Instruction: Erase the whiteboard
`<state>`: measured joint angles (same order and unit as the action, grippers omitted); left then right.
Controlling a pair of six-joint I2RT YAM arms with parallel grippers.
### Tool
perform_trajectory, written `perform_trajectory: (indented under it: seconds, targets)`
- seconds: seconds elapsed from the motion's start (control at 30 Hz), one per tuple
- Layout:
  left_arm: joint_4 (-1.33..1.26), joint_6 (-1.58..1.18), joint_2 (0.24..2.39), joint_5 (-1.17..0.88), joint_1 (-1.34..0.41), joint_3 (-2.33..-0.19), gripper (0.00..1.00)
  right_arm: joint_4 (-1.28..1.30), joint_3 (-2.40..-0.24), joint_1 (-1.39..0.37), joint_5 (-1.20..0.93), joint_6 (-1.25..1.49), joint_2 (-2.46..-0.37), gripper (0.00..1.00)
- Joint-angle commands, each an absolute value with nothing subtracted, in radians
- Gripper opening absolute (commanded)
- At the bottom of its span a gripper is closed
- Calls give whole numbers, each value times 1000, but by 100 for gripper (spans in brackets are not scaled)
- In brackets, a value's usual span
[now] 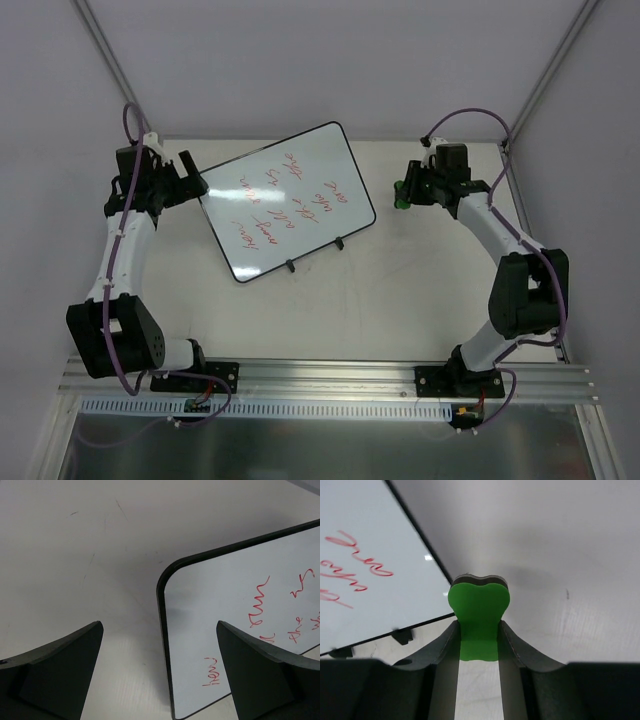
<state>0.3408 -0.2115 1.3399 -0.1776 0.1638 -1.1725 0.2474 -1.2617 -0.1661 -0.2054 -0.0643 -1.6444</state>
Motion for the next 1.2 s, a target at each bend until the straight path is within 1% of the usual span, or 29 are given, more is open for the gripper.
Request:
perform_trajectory:
  seconds: [0.0, 0.07, 0.2, 0.27, 0.3, 0.4, 0.57, 0.63, 0.67, 0.9, 1.0, 1.1, 1.17]
  targets:
    - [189, -154, 1374, -328, 210, -1154, 99, 115, -1218, -231, -311, -159, -1576, 15]
    - [167, -140, 1391, -397, 227, -1170, 98, 77, -1213, -268, -308, -176, -1557, 16]
    - [144, -85, 1440, -465, 236, -1221, 97, 68, -1270, -405, -229, -259, -1585, 17]
    - [132, -52, 1476, -498, 238, -1255, 94, 69, -1296, -436, -213, -273, -1618, 17]
    - [132, -31, 1502, -520, 238, -1271, 90, 69, -1319, -454, -224, -268, -1626, 17]
    - [132, -9, 1551, -590, 238, -1328, 86, 71, -1344, -489, -224, -259, -1641, 18]
    - [132, 54, 1621, -612, 238, -1396, 80, 84, -1347, -528, -215, -273, -1646, 18]
    - [132, 74, 1655, -656, 239, -1405, 76, 94, -1345, -545, -218, -278, -1646, 18]
    - [132, 78, 1663, -670, 239, -1411, 72, 97, -1347, -549, -216, -281, -1646, 18]
    - [135, 109, 1723, -778, 245, -1428, 63, 110, -1341, -574, -215, -285, -1644, 18]
    - [140, 106, 1732, -831, 259, -1425, 60, 112, -1335, -581, -213, -285, -1641, 18]
    - [141, 95, 1732, -870, 278, -1416, 60, 114, -1328, -586, -215, -284, -1637, 18]
    - [144, 84, 1732, -899, 285, -1411, 66, 114, -1322, -586, -216, -284, -1635, 18]
